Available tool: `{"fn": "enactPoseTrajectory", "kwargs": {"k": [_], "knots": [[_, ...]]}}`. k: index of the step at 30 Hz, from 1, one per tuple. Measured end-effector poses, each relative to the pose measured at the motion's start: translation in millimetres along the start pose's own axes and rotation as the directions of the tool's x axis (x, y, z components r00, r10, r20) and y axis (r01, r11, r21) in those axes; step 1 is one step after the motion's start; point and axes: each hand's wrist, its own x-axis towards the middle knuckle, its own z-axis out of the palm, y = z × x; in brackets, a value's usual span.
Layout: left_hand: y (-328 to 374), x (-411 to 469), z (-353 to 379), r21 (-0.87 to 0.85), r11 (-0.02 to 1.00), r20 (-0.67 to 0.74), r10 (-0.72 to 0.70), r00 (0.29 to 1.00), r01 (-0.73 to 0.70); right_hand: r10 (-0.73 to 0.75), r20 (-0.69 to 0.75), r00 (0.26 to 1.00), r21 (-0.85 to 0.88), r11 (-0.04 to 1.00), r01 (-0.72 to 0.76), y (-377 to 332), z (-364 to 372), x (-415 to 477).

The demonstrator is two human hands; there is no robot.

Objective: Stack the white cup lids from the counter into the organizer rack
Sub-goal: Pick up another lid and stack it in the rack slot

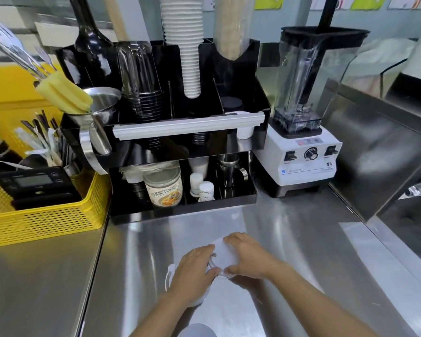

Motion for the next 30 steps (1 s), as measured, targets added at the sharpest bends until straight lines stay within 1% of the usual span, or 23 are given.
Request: {"fn": "enactPoseTrajectory", "kwargs": {"k": [3, 5, 7, 10, 13, 15, 17, 20, 22, 24, 27, 30], "knots": [[0, 5, 2, -0.017, 1.000, -0.033, 0.010, 0.999, -0.010, -0.019, 0.012, 1.000, -0.008, 1.000, 0.019, 1, 0, -1], [2, 7, -1, -0.001, 0.999, -0.033, 0.047, 0.998, -0.047, -0.042, -0.005, 0.999, -0.009, 0.999, 0.042, -1, -2, -2], [7, 8, -9, -0.010, 0.996, -0.075, 0.088, 0.993, -0.089, -0.070, -0.078, 0.994, 0.007, 0.997, 0.071, -4, -8, -3], [22, 11, -36, -0.046, 0.984, -0.209, 0.158, 0.965, -0.171, -0.093, -0.214, 0.972, 0.042, 0.994, 0.104, -15, -38, -6], [41, 21, -73, -0.025, 0.951, -0.348, 0.280, 0.895, -0.308, -0.150, -0.374, 0.915, 0.043, 0.983, 0.178, -32, -87, -11], [55, 31, -100, 0.034, 0.920, -0.417, 0.368, 0.831, -0.391, -0.168, -0.432, 0.886, 0.028, 0.979, 0.200, -43, -121, -16], [72, 43, -127, 0.065, 0.892, -0.446, 0.428, 0.786, -0.448, -0.190, -0.501, 0.845, -0.007, 0.976, 0.216, -52, -154, -17], [96, 63, -167, 0.118, 0.848, -0.467, 0.506, 0.725, -0.516, -0.185, -0.595, 0.783, -0.046, 0.979, 0.196, -62, -196, -14], [111, 77, -187, 0.131, 0.829, -0.487, 0.532, 0.693, -0.544, -0.195, -0.617, 0.762, -0.065, 0.978, 0.198, -67, -221, -9], [125, 92, -203, 0.093, 0.828, -0.510, 0.517, 0.687, -0.553, -0.199, -0.622, 0.757, -0.080, 0.978, 0.191, -69, -245, -3], [141, 115, -220, 0.108, 0.829, -0.530, 0.516, 0.673, -0.549, -0.195, -0.598, 0.778, -0.086, 0.980, 0.180, -71, -276, 9], [150, 133, -230, 0.080, 0.839, -0.530, 0.493, 0.690, -0.538, -0.153, -0.557, 0.816, -0.092, 0.988, 0.123, -72, -298, 27]]}}
